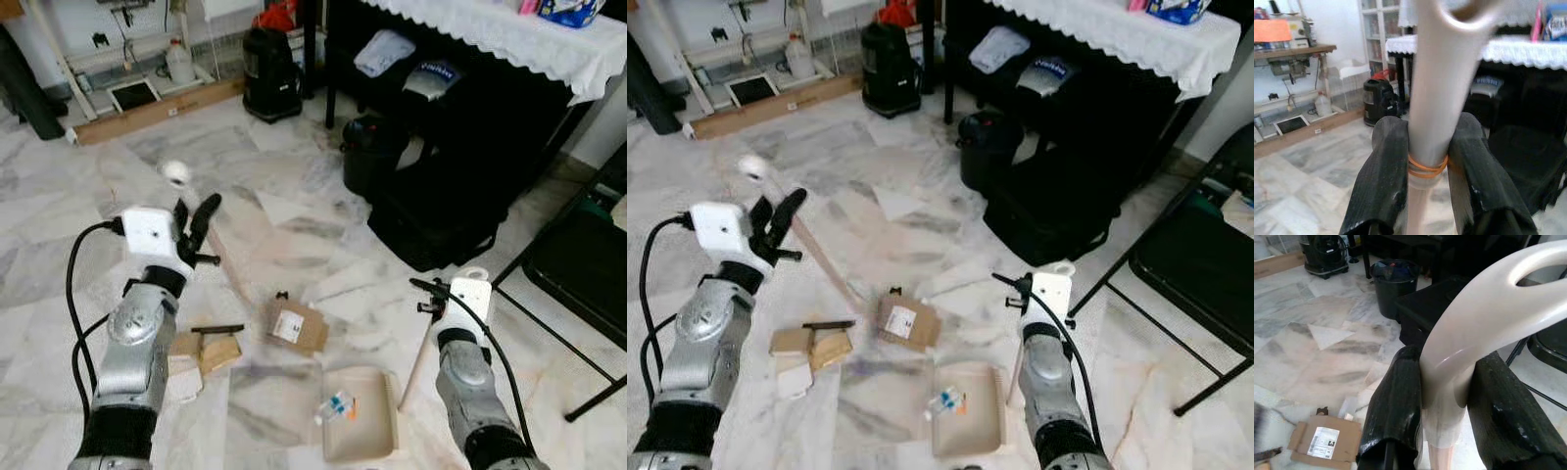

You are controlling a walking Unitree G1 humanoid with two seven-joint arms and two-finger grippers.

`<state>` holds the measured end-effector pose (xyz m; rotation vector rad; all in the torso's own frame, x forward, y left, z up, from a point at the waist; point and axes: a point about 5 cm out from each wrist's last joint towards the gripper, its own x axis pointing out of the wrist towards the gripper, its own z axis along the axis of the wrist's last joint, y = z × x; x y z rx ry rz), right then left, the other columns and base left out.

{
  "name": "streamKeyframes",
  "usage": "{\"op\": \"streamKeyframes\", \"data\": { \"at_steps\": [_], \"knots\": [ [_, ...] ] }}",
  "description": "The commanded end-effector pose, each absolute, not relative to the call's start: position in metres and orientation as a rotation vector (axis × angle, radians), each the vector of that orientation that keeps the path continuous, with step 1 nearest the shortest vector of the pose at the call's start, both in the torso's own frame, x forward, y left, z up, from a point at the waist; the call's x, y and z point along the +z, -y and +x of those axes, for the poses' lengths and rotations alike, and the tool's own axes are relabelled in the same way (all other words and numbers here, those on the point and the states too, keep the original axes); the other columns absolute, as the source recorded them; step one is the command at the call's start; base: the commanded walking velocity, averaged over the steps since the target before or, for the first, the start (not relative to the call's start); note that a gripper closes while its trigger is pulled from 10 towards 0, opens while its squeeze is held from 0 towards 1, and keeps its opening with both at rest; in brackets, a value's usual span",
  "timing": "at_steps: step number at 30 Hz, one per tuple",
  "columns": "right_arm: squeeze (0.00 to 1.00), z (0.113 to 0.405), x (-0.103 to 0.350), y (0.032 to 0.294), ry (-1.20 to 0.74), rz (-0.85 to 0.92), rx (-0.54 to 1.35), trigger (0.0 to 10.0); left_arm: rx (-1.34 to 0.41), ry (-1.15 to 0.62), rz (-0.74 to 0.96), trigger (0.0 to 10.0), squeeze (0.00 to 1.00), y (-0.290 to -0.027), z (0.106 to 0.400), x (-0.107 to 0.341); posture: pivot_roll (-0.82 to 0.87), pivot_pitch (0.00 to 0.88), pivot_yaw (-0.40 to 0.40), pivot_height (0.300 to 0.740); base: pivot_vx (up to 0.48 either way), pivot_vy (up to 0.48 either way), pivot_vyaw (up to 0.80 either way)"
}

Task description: Sweep floor

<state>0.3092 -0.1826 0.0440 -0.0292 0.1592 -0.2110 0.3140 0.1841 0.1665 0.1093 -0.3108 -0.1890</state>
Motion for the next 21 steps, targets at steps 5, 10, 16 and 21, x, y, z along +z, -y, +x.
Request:
{"op": "streamKeyframes", "data": {
  "at_steps": [5,10,16,21],
  "knots": [
    [0.00,0.305,0.036,0.178,-0.201,-0.030,-0.196,10.0,-0.356,0.236,0.153,10.0,0.00,-0.162,0.310,0.146,-0.05,0.106,-0.008,0.740,0.000,0.000,0.00],
    [0.00,0.305,0.036,0.179,-0.199,-0.031,-0.198,10.0,-0.395,0.180,0.155,10.0,0.00,-0.159,0.307,0.134,-0.05,0.106,-0.008,0.740,0.000,0.000,0.00],
    [0.00,0.305,0.035,0.178,-0.200,-0.029,-0.195,10.0,-0.455,0.102,0.181,10.0,0.00,-0.158,0.305,0.123,-0.05,0.106,-0.008,0.740,0.000,0.000,0.00],
    [0.00,0.305,0.036,0.178,-0.199,-0.028,-0.195,10.0,-0.475,0.080,0.173,10.0,0.00,-0.159,0.305,0.121,-0.05,0.106,-0.007,0.740,0.000,0.000,0.00]
  ]
}}
